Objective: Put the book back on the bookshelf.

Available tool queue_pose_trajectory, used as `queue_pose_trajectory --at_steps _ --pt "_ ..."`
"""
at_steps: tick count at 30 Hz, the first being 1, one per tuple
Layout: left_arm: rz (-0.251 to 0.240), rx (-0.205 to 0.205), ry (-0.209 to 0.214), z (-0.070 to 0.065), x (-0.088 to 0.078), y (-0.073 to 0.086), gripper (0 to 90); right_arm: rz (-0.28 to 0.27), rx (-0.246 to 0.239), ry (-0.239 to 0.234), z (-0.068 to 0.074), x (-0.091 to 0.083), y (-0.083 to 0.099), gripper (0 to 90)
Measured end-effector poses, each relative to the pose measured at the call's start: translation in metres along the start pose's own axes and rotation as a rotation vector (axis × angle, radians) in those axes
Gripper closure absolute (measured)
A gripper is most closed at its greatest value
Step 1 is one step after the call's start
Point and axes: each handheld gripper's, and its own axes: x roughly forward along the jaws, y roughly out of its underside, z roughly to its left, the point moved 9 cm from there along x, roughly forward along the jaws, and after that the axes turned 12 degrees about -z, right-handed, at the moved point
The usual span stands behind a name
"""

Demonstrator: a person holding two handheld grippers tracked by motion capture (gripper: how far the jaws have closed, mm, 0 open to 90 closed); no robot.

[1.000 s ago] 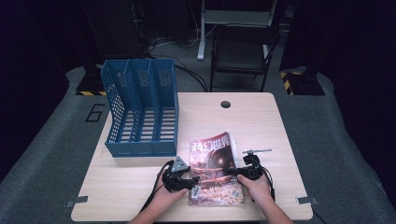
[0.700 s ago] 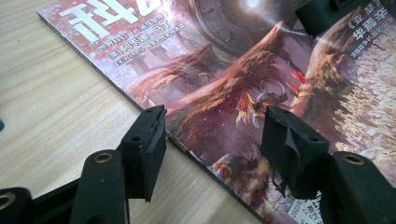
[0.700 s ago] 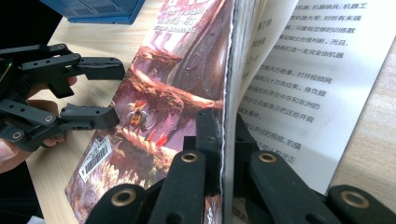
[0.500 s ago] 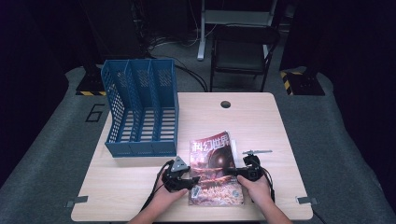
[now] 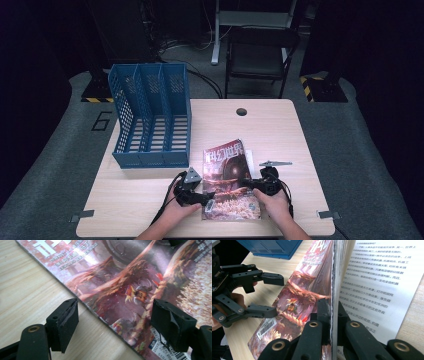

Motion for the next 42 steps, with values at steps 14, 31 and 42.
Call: queue_pose_trajectory --at_steps 14,31,42 --pt "-0.014 -0.054 0.004 0.006 -0.001 -0.002 20.6 -0.038 -0.030 -0.008 0.006 -0.005 -0.004 87.9" --pt "-0.033 -0.104 0.087 -0.001 0.010 -0.008 13.6 -0.123 -0.117 -0.029 0.020 -0.020 -0.012 87.8" --pt "-0.039 -0.103 0.163 -0.013 0.024 -0.015 9.0 -0.159 -0.130 -0.049 0.028 -0.027 -0.015 87.8"
